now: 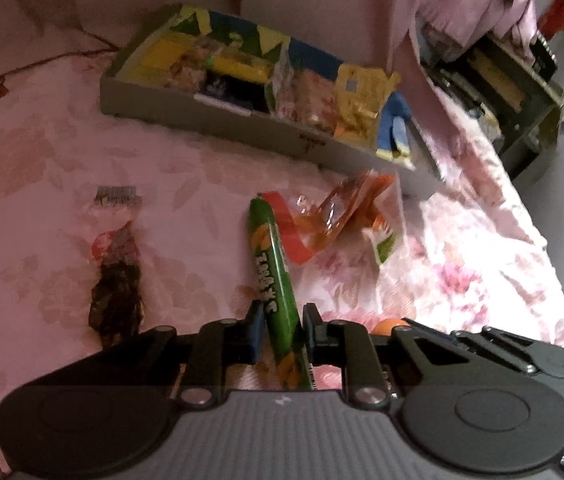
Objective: Organize snacks
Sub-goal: 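Lift the mandarin with the right gripper while the left lifts the green tube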
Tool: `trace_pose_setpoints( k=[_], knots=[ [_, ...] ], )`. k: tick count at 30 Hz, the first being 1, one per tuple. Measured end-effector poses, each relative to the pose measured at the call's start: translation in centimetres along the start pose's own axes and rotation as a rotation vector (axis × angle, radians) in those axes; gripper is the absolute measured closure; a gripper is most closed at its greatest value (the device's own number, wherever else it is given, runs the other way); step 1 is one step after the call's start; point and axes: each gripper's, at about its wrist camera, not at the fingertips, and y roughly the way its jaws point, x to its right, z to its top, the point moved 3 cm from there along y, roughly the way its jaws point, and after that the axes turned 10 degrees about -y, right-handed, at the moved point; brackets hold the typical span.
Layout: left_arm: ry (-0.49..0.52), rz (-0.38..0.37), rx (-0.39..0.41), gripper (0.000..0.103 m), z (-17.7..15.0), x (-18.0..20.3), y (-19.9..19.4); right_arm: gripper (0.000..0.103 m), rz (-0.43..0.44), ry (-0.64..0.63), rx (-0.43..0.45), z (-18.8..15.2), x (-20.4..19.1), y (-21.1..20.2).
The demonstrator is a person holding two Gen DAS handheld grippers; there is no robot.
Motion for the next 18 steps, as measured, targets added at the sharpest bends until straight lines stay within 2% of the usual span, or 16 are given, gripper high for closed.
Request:
trace_pose_setpoints(
  k=[4,11,18],
  knots=[
    [-0.005,-0.007,0.019,0.082,0.2,0.3,-0.9,0.067,-0.017,-0.012,0.029,0.3,0.0,-0.4],
    [-0.029,0.05,-0.032,0.083,-0.3,-0.5,0.0,0.067,-0.02,-0.041,0.034,0.3,-0.3,-0.4],
    [-0.031,0.071,-0.061,0.083,-0.1,-0.9,1.0,0.067,-0.021,-0.037,0.028,0.3,-0.3,-0.4]
  ],
)
